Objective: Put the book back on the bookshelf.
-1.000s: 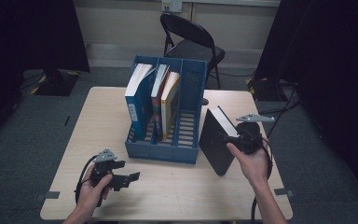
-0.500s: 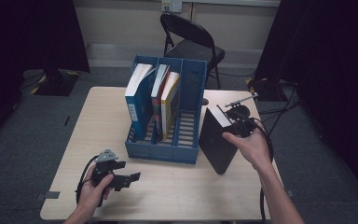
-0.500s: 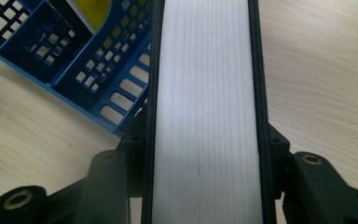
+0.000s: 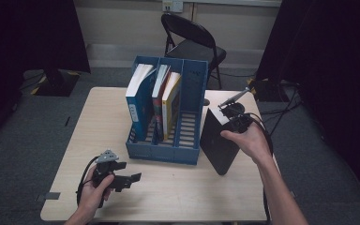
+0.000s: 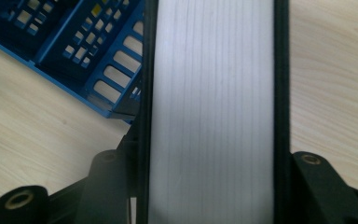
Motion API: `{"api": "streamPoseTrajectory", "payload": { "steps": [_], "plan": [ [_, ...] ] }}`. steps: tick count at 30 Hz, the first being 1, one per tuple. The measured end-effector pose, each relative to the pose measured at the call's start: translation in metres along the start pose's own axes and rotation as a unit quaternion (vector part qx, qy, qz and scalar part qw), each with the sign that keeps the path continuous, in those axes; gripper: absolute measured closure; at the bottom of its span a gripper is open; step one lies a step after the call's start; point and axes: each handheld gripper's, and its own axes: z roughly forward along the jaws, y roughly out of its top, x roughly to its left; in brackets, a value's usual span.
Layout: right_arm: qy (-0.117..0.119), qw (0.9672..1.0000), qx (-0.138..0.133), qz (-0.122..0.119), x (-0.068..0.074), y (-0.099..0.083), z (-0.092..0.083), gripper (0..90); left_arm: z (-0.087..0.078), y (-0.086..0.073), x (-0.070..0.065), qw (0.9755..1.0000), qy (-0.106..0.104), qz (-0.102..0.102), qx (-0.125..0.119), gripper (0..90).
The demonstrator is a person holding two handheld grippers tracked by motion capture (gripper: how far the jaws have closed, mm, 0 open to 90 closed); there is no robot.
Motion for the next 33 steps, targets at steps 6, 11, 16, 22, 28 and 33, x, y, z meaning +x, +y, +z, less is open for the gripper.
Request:
{"api": "streamPoseTrajectory", "payload": {
  "steps": [6, 11, 16, 22, 28, 33],
  "plan": [
    [-0.014, 0.9996, 0.02, -0.012, 0.005, 0.003, 0.007, 50.8, -0.001, 0.0, 0.002, 1.0, -0.002, -0.005, -0.002, 16.7],
    [-0.013, 0.9992, 0.035, -0.012, 0.006, 0.005, 0.01, 49.1, -0.001, 0.0, 0.003, 1.0, -0.002, -0.006, -0.001, 17.1],
    [-0.013, 0.9992, 0.035, -0.013, 0.005, 0.005, 0.01, 50.9, -0.001, 0.0, 0.004, 1.0, -0.001, -0.007, 0.001, 17.3],
    [-0.016, 0.9993, 0.033, -0.005, 0.006, 0.005, 0.009, 52.8, 0.0, 0.0, 0.007, 0.9999, 0.002, -0.015, 0.002, 17.5],
    [-0.016, 0.9994, 0.031, -0.001, 0.004, 0.004, 0.008, 53.2, -0.001, 0.0, 0.009, 0.9997, 0.005, -0.023, -0.001, 17.7],
    [-0.02, 0.9995, 0.022, 0.005, 0.002, 0.001, 0.006, 53.3, -0.002, 0.001, 0.011, 0.9995, -0.003, -0.031, -0.001, 17.7]
  ]
}}
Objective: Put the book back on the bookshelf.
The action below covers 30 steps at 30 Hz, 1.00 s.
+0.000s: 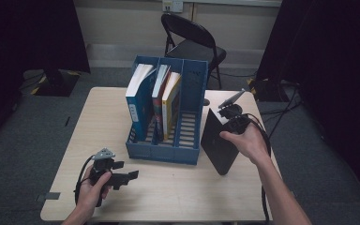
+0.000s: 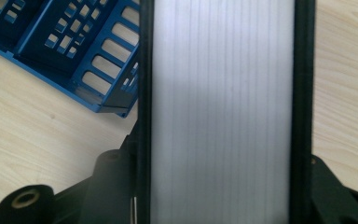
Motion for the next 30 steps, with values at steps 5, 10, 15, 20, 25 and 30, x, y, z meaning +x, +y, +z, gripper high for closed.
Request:
{"api": "streamPoseTrajectory", "payload": {
  "steps": [5, 10, 15, 20, 25, 30],
  "plan": [
    [0.003, 1.0, -0.004, 0.005, -0.003, -0.002, -0.003, 53.3, 0.0, 0.0, 0.0, 1.0, 0.004, 0.001, -0.002, 18.0],
    [0.005, 0.9999, -0.011, 0.005, -0.003, 0.0, -0.011, 53.4, 0.001, 0.0, -0.002, 1.0, 0.004, 0.008, 0.002, 18.0],
    [0.007, 0.9999, -0.01, 0.004, -0.004, 0.001, -0.018, 53.4, 0.002, -0.001, -0.003, 0.9998, 0.005, 0.017, 0.006, 18.0],
    [0.003, 0.9998, -0.021, 0.003, -0.005, 0.001, -0.029, 53.4, 0.003, -0.001, -0.005, 0.9997, 0.004, 0.022, 0.009, 17.9],
    [0.007, 0.9994, -0.034, 0.007, -0.007, -0.001, -0.039, 53.4, 0.004, -0.001, -0.004, 0.9998, 0.004, 0.02, 0.008, 18.0],
    [0.001, 0.9993, -0.037, 0.003, -0.004, -0.001, -0.051, 53.5, 0.004, -0.001, -0.005, 0.9997, 0.006, 0.021, 0.01, 18.0]
  ]
}}
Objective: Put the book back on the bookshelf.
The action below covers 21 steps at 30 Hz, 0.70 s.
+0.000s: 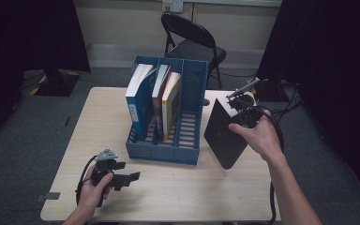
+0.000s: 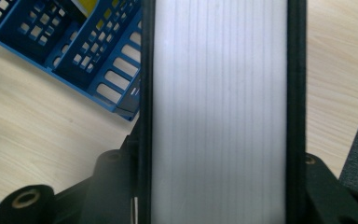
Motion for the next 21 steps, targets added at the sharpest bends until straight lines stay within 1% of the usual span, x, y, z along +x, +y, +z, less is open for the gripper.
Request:
{"api": "streamPoseTrajectory", "payload": {
  "steps": [1, 2, 4, 5, 7, 11, 12, 14, 16, 19, 21],
  "plan": [
    [0.0, 1.0, 0.0, 0.0, 0.0, 0.0, 0.0, 53.5, 0.0, 0.0, 0.0, 1.0, 0.0, 0.0, 0.0, 18.0],
    [-0.005, 1.0, -0.006, -0.003, 0.001, 0.0, -0.004, 53.5, 0.0, 0.0, 0.0, 1.0, -0.002, 0.0, -0.001, 18.0],
    [-0.005, 0.9999, -0.008, -0.003, 0.002, 0.0, -0.006, 53.5, 0.0, 0.0, -0.001, 1.0, 0.001, 0.0, -0.002, 17.9],
    [-0.005, 0.9999, -0.009, -0.007, 0.002, 0.0, -0.009, 53.5, 0.0, 0.0, -0.002, 1.0, -0.001, 0.0, -0.001, 17.9],
    [-0.004, 0.9999, -0.006, -0.009, 0.004, 0.002, -0.013, 53.5, 0.001, 0.0, -0.002, 1.0, -0.005, 0.006, 0.003, 17.8],
    [-0.001, 0.9999, -0.012, -0.009, 0.007, 0.004, -0.022, 53.5, 0.001, 0.0, -0.002, 1.0, -0.004, 0.002, 0.0, 17.8],
    [-0.002, 0.9999, -0.015, -0.008, 0.008, 0.006, -0.028, 53.5, 0.0, 0.0, -0.001, 1.0, -0.002, 0.001, 0.0, 17.8],
    [-0.003, 0.9998, -0.016, -0.009, 0.008, 0.007, -0.031, 53.5, 0.0, 0.0, 0.0, 1.0, -0.003, -0.001, 0.0, 17.8],
    [-0.012, 0.9996, -0.022, -0.014, 0.013, 0.011, -0.04, 53.5, 0.001, 0.0, 0.0, 1.0, -0.002, -0.003, 0.0, 17.9],
    [-0.01, 0.9995, -0.024, -0.015, 0.015, 0.015, -0.045, 53.5, 0.0, 0.0, 0.0, 1.0, -0.003, -0.003, 0.0, 17.8],
    [-0.004, 0.9995, -0.025, -0.016, 0.017, 0.02, -0.047, 53.5, 0.0, 0.0, 0.0, 1.0, -0.004, -0.003, 0.001, 17.8]
  ]
}}
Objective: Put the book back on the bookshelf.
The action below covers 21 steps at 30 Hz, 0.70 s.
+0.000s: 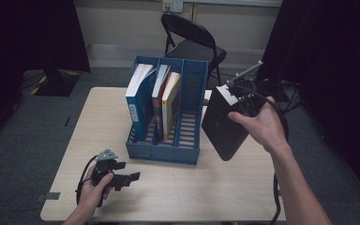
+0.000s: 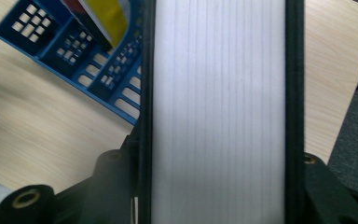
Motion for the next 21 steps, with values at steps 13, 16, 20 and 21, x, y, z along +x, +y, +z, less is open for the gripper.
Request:
{"api": "streamPoseTrajectory", "payload": {
  "steps": [13, 16, 20, 21],
  "plan": [
    [0.009, 0.9998, 0.008, -0.017, 0.027, 0.035, 0.013, 53.6, 0.002, -0.002, 0.0, 1.0, -0.001, -0.002, 0.005, 17.9],
    [0.014, 0.9998, 0.012, -0.013, 0.03, 0.04, 0.016, 53.6, 0.002, -0.002, 0.0, 1.0, -0.002, -0.002, 0.003, 17.9],
    [0.016, 0.9996, 0.017, -0.015, 0.036, 0.048, 0.025, 53.5, 0.001, -0.002, 0.001, 1.0, 0.0, -0.004, 0.001, 18.0],
    [0.017, 0.9996, 0.02, -0.013, 0.037, 0.051, 0.028, 53.6, 0.001, -0.002, 0.002, 1.0, 0.0, -0.004, 0.002, 18.0]
  ]
}}
